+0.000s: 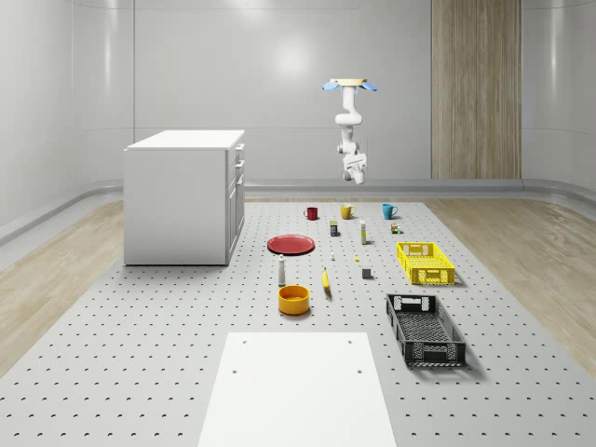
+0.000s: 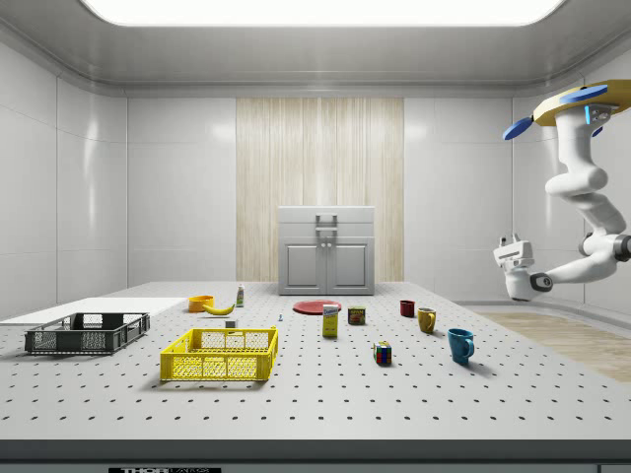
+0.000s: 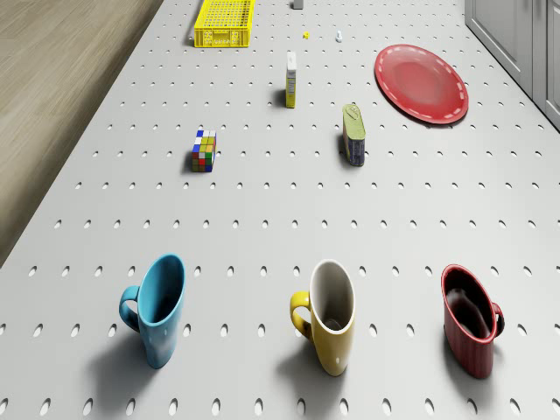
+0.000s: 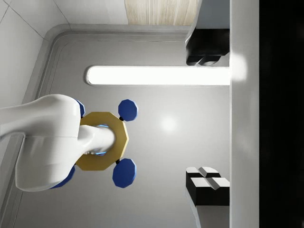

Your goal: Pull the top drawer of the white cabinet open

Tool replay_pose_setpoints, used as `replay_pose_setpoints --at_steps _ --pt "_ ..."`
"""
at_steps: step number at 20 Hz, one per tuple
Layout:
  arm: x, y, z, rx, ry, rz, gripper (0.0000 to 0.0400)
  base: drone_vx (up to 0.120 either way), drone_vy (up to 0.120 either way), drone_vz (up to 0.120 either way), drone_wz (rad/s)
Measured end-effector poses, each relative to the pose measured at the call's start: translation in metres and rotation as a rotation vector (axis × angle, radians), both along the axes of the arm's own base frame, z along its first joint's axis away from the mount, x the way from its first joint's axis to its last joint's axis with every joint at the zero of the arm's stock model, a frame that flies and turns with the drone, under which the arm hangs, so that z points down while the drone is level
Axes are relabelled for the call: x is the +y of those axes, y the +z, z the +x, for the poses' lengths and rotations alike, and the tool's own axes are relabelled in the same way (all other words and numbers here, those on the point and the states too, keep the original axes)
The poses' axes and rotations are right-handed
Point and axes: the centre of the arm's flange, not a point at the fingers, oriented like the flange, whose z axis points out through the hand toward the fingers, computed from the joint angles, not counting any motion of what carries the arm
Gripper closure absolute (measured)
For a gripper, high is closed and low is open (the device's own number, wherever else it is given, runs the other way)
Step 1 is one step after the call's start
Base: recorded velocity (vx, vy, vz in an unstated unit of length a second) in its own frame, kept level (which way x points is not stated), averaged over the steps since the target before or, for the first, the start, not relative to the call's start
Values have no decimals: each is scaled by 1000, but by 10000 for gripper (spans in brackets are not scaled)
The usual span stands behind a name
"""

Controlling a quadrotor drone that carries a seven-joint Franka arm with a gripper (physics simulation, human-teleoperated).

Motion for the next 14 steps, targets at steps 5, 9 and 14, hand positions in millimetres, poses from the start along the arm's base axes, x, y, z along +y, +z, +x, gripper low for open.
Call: replay_pose_setpoints --at_steps 5,9,14 --pt "-43 -41 1 4 8 606 82 0 -24 0 0" --pt "-52 -64 1 5 12 853 85 60 -120 0 0" --pt "-54 -77 2 6 14 996 87 120 -120 0 0"
